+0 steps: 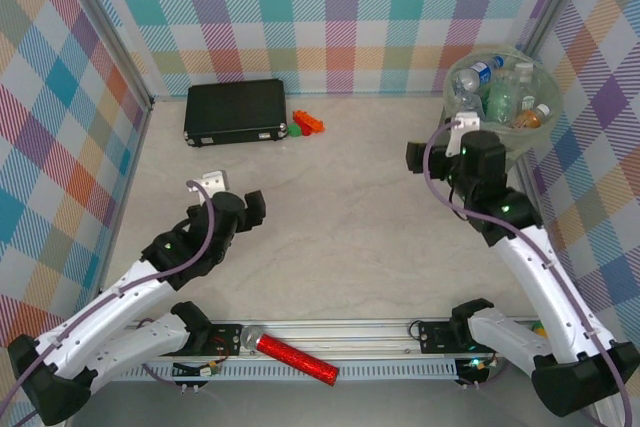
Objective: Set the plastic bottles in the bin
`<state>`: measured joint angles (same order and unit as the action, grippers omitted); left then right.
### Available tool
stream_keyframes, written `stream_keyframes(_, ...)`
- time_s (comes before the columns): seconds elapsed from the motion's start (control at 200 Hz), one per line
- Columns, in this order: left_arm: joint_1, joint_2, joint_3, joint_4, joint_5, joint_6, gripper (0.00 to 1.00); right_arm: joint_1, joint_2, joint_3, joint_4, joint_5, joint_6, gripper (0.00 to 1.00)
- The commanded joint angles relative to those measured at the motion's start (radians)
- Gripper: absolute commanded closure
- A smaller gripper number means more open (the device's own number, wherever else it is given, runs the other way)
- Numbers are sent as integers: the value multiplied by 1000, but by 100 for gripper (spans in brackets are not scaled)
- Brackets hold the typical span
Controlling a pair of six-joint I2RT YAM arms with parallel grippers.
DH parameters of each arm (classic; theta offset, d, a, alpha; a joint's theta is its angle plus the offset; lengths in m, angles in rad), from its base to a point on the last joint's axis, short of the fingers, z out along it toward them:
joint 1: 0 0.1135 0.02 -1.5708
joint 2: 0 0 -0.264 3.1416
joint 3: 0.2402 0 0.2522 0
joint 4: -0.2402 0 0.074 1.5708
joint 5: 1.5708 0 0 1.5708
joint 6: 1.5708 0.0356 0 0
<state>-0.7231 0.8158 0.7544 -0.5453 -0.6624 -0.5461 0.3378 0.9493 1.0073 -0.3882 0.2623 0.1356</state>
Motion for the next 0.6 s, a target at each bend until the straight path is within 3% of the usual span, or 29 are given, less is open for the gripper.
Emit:
stream_keyframes(0.0, 14, 6, -79, 30, -272, 16, 1, 4, -45, -147, 170, -24, -33, 1)
stream_keyframes(0.095, 39, -28, -155, 124, -317, 49, 1, 4, -77, -302, 293, 15, -86, 1)
stream_keyframes(0.285, 116, -52, -317, 501, -264, 286, 0, 2, -25, -559, 605, 128, -143, 1)
stream_keyframes(0.365, 210, 2, -310, 515, -251, 225, 0, -1, 50, -604, 700, 203, -127, 1)
stream_keyframes(0.505, 370, 176, -276, 600, -241, 297, 0, -14, 242, -639, 913, 284, -151, 1)
stream_keyframes(0.595, 482, 296, -246, 604, -155, 246, 0, -40, 373, -637, 1053, 290, -169, 1)
